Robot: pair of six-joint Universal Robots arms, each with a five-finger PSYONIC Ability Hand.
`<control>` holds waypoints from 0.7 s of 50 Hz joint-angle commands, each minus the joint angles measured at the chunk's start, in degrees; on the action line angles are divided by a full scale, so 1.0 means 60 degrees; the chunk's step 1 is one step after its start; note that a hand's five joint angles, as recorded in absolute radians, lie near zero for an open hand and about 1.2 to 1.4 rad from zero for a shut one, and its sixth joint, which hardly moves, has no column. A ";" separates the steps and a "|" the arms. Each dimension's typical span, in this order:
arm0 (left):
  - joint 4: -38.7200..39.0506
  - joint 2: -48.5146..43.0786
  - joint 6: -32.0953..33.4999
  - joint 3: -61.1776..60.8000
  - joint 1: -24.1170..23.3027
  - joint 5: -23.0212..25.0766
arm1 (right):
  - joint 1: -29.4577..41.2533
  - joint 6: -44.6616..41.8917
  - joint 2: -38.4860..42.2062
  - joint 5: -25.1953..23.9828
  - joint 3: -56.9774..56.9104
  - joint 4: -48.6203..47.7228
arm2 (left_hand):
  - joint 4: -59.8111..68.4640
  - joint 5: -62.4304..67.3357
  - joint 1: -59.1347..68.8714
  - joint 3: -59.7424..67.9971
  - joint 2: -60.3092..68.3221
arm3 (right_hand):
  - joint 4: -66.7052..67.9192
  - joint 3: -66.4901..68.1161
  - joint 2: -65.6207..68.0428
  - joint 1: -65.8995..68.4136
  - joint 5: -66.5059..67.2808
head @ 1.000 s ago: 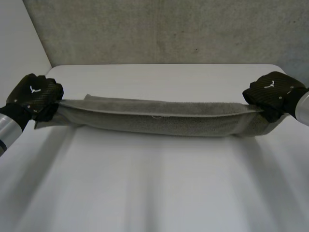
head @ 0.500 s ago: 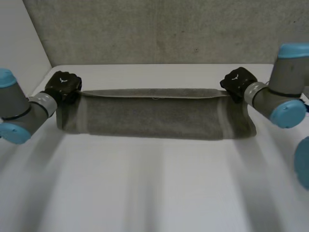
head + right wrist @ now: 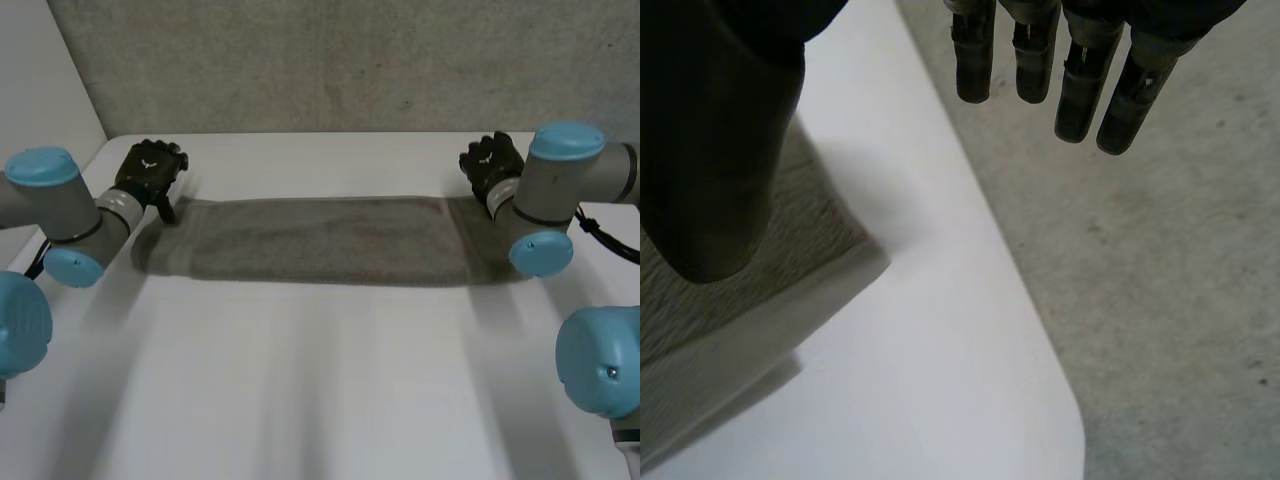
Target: Fold the towel.
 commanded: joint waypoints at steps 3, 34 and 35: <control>-0.0182 0.1536 -0.0673 -0.1379 -0.0069 -0.0683 | 0.0087 0.1522 -0.1098 0.0008 0.0169 0.0278 | -0.0543 -0.0352 -0.0429 -0.0460 -0.0450 | -0.0684 -0.0622 -0.0755 -0.0841 -0.0571; 0.2541 0.6706 -0.2590 -0.8805 0.0062 -0.0712 | -0.1246 0.2796 -0.3925 -0.1560 0.7346 0.0721 | -0.0319 -0.0128 -0.0205 -0.0236 -0.0225 | 0.3108 0.3170 0.3037 0.2951 0.3221; 0.2630 0.6706 -0.2810 -0.8893 0.0077 -0.0712 | -0.1261 0.2796 -0.3925 -0.1589 0.7405 0.0471 | -0.0291 -0.0100 -0.0177 -0.0208 -0.0198 | 0.4280 0.4342 0.4209 0.4123 0.4393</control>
